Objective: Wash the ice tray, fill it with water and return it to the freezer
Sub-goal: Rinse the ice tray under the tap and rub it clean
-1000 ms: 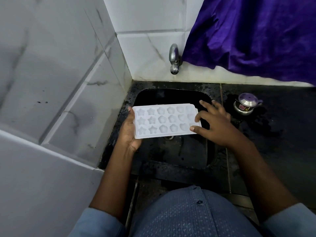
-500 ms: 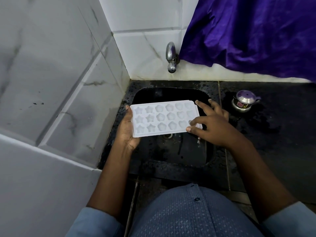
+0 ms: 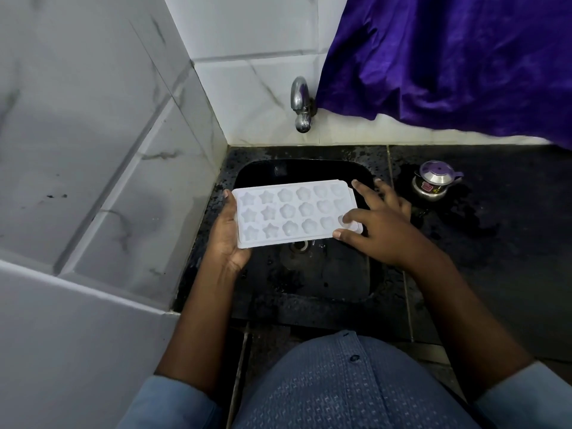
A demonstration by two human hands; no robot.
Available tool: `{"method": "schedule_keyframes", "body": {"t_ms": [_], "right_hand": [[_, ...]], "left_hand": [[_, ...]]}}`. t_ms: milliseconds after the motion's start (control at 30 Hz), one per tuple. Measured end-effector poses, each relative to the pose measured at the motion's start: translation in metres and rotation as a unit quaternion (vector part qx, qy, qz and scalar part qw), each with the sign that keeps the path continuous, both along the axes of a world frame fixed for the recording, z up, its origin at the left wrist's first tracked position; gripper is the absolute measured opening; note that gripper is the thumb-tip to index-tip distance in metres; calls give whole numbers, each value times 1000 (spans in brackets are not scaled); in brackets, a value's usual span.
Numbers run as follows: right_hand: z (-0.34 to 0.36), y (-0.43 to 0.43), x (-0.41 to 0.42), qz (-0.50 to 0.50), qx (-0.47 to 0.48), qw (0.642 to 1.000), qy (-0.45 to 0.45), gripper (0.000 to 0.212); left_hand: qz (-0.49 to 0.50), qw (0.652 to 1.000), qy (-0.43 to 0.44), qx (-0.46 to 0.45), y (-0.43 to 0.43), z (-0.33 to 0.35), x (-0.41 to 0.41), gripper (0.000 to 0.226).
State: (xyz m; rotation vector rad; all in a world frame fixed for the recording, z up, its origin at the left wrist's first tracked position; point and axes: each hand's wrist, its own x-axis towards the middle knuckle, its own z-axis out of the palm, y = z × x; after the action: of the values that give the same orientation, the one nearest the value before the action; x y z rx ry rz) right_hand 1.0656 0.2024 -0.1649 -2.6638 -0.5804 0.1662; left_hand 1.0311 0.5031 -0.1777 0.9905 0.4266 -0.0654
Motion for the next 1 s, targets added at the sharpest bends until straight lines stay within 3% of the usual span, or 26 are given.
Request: {"method": "schedule_keyframes", "body": {"t_ms": [133, 600, 1000], "right_hand": [[-2, 1, -2, 5, -14, 1000, 14, 81], [-6, 4, -3, -2, 7, 1000, -5, 63], [-14, 11, -2, 15, -5, 1000, 12, 74]], "left_hand": [[-3, 1000, -5, -4, 1, -2, 0, 74], [-4, 1000, 7, -17, 0, -4, -4, 79], [15, 1000, -9, -24, 4, -3, -8, 75]]}}
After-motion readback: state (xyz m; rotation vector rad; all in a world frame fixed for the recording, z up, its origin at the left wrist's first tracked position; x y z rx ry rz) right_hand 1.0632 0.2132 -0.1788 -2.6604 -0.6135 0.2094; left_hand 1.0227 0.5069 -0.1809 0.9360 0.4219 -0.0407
